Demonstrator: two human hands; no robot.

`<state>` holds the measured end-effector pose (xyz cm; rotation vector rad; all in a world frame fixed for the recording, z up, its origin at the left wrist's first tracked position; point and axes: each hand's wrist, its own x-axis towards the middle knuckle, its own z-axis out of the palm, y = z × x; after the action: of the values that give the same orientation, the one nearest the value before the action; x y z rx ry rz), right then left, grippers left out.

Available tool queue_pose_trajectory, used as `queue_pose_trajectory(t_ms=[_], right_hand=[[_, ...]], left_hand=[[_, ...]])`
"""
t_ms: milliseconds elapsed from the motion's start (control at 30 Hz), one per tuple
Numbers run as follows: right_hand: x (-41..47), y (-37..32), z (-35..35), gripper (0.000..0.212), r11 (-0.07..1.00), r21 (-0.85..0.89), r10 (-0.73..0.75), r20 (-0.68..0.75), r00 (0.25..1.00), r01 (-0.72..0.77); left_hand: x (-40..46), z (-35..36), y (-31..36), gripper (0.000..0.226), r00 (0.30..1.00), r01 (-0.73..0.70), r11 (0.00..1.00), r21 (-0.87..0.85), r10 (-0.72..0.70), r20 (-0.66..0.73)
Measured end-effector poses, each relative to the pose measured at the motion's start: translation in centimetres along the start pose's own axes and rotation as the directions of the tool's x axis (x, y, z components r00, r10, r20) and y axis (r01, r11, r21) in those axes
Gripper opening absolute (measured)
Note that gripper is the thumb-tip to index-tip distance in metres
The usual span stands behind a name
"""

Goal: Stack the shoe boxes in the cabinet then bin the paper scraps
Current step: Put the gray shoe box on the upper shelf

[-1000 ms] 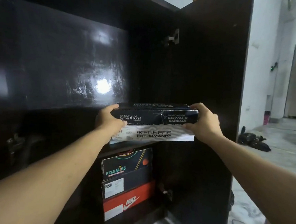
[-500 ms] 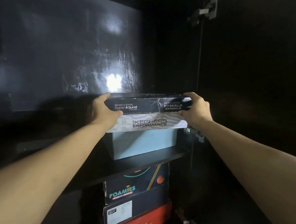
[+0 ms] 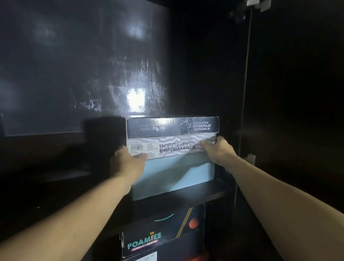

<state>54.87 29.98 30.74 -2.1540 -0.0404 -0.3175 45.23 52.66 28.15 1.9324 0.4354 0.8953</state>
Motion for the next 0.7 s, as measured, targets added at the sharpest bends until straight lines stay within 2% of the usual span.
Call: queue_pose_trajectory(t_ms=[100, 200, 267, 333, 433, 467, 533, 600, 633, 700], right_hand=[[-0.5, -0.1, -0.4, 0.066, 1.0, -0.018, -0.021, 0.018, 1.0, 0.021], [-2.3, -0.1, -1.1, 0.068, 0.998, -0.034, -0.049, -0.056, 0.997, 0.048], [-4.2, 0.1, -1.7, 0.066, 0.996, -0.071, -0.056, -0.13, 0.99, 0.047], [-6.7, 0.2, -2.4, 0.06, 0.989, -0.136, -0.083, -0.173, 0.981, 0.06], [-10.1, 0.1, -3.5, 0.037, 0.985, -0.139, -0.127, -0.185, 0.975, 0.102], [-11.1, -0.1, -3.7, 0.03, 0.987, -0.105, -0.139, -0.172, 0.975, 0.122], [-12.8, -0.4, -3.8, 0.021, 0.984, -0.025, -0.176, -0.116, 0.978, 0.174], [-13.8, -0.4, -3.6, 0.016, 0.969, 0.003, -0.246, -0.068, 0.967, 0.247], [-14.0, -0.2, -3.5, 0.015, 0.962, 0.015, -0.273, -0.059, 0.96, 0.274], [-14.0, 0.3, -3.7, 0.012, 0.956, 0.049, -0.286, -0.055, 0.957, 0.289]], left_hand=[[0.0, 0.1, -0.4, 0.03, 0.999, 0.019, 1.0, -0.021, -0.02, -0.047], [-0.1, -0.7, -0.6, 0.028, 0.995, 0.057, 0.995, -0.08, -0.063, -0.078], [0.1, -1.2, -1.2, 0.028, 0.994, 0.094, 0.986, -0.14, -0.102, -0.047], [0.3, -1.7, -1.4, 0.025, 0.991, 0.13, 0.966, -0.223, -0.124, 0.041], [1.1, -2.1, -1.7, 0.016, 0.979, 0.15, 0.952, -0.265, -0.106, 0.173], [1.5, -2.0, -2.0, 0.024, 0.974, 0.164, 0.946, -0.278, -0.112, 0.195], [3.2, -1.2, -3.5, 0.062, 0.965, 0.231, 0.942, -0.244, -0.189, 0.184], [5.2, 0.6, -5.7, 0.108, 0.952, 0.305, 0.934, -0.184, -0.307, 0.019], [4.7, 1.2, -5.6, 0.113, 0.938, 0.331, 0.925, -0.185, -0.344, -0.043], [2.3, 1.7, -3.8, 0.098, 0.923, 0.342, 0.92, -0.192, -0.367, -0.114]])
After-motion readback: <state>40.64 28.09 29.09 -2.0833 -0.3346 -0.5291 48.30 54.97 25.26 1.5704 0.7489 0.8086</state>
